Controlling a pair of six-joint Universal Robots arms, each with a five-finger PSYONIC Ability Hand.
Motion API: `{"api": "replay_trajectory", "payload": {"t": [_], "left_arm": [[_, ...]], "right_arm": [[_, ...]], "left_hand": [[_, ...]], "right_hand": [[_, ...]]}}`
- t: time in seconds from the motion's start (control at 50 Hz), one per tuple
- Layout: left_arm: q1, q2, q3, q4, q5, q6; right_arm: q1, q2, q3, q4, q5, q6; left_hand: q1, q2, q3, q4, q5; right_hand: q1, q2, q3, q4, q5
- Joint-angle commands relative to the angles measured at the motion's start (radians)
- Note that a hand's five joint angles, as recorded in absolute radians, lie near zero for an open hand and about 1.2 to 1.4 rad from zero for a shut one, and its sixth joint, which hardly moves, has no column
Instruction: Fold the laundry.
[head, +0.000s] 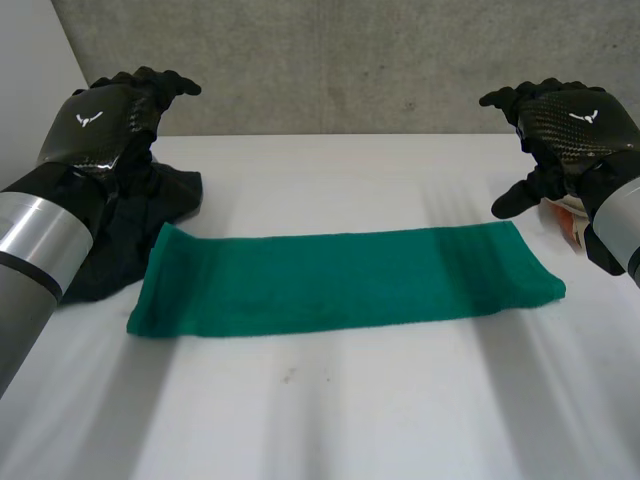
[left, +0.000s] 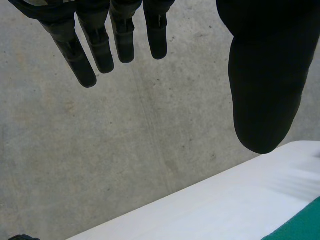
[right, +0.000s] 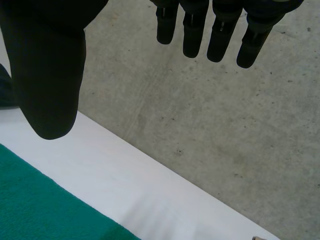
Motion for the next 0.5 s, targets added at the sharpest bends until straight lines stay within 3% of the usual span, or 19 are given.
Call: {"api": "replay_trajectory", "payload": {"t": [0.02,0.36,0.5], "left_arm": [[-0.001,0.014,0.0,-0.001,-0.002,0.0],[-0.005,0.014,0.015,0.001,0.008,0.002],[-0.013,-0.001,0.058,0.005,0.018,0.002]], "right_arm": [[0.001,-0.004,-0.001,0.0,0.007,-0.001],[-0.004,-0.001,-0.018,0.02,0.006,-0.015],[-0.063,0.024,-0.035,0.16,-0.005,-0.137]], "left_hand": [[-0.136,-0.131,-0.131,-0.139,-0.174],[-0.136,-0.131,-0.131,-0.139,-0.174],[-0.136,-0.131,-0.131,-0.139,-0.174]], "right_hand": [[-0.107,-0.124,-0.126,-0.128,-0.163],[-0.107,-0.124,-0.126,-0.128,-0.163],[-0.107,-0.124,-0.126,-0.128,-0.163]]}}
